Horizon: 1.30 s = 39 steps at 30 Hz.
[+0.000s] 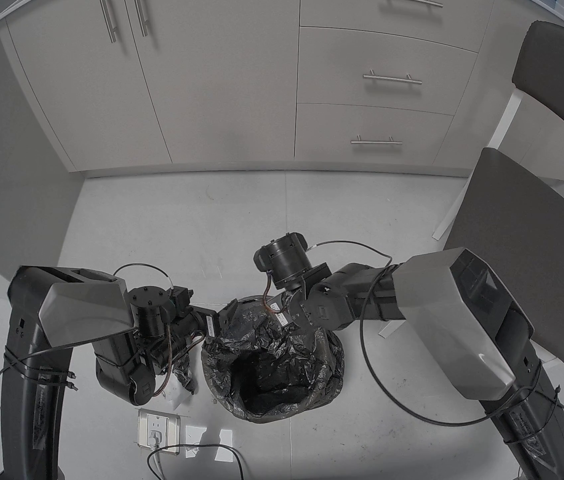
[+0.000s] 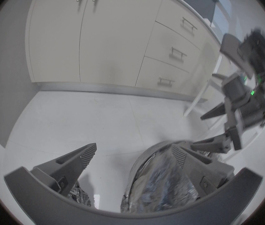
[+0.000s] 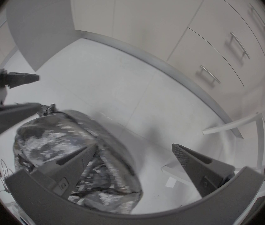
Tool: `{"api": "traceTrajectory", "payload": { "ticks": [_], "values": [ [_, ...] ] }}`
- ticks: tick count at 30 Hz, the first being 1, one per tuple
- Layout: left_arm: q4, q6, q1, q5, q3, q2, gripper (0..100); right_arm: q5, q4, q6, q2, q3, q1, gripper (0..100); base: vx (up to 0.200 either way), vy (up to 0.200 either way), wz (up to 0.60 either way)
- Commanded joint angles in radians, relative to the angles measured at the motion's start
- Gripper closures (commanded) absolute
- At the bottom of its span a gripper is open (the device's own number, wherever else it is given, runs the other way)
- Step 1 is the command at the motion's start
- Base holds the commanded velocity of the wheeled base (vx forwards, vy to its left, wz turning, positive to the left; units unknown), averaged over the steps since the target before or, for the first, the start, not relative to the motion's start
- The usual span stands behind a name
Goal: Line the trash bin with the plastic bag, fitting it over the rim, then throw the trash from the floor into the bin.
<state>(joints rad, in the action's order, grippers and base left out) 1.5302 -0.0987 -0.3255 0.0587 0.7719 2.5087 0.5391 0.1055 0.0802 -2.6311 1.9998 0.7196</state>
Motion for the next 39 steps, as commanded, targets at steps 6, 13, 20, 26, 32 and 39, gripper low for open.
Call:
{"api": "traceTrajectory", "payload": {
  "ticks": [6,13,20,26,32,39],
  "values": [
    [0.001,0.059,-0.006,0.015,0.081,0.122,0,-0.001,0.000,-0.004,-0.047,0.000,-0.008,0,0.000,0.000,0.00],
    [0.001,0.060,-0.017,0.013,0.083,0.136,0,-0.001,0.000,-0.011,-0.066,0.000,-0.008,0,0.000,0.000,0.00],
    [-0.001,0.074,-0.015,0.012,0.119,0.183,0,0.001,0.000,-0.010,-0.084,0.000,-0.011,0,0.000,0.000,0.00],
    [-0.005,0.083,-0.007,0.009,0.153,0.202,0,0.001,0.002,-0.010,-0.093,0.000,-0.048,0,0.000,0.000,0.00],
    [-0.001,0.057,-0.020,-0.002,0.096,0.139,0,0.001,0.011,-0.008,-0.087,0.000,-0.057,0,0.000,0.000,0.00],
    [-0.010,-0.154,-0.112,0.016,-0.166,-0.153,0,-0.001,0.240,-0.085,-0.017,0.000,-0.003,0,0.000,0.000,0.00]
  ]
}}
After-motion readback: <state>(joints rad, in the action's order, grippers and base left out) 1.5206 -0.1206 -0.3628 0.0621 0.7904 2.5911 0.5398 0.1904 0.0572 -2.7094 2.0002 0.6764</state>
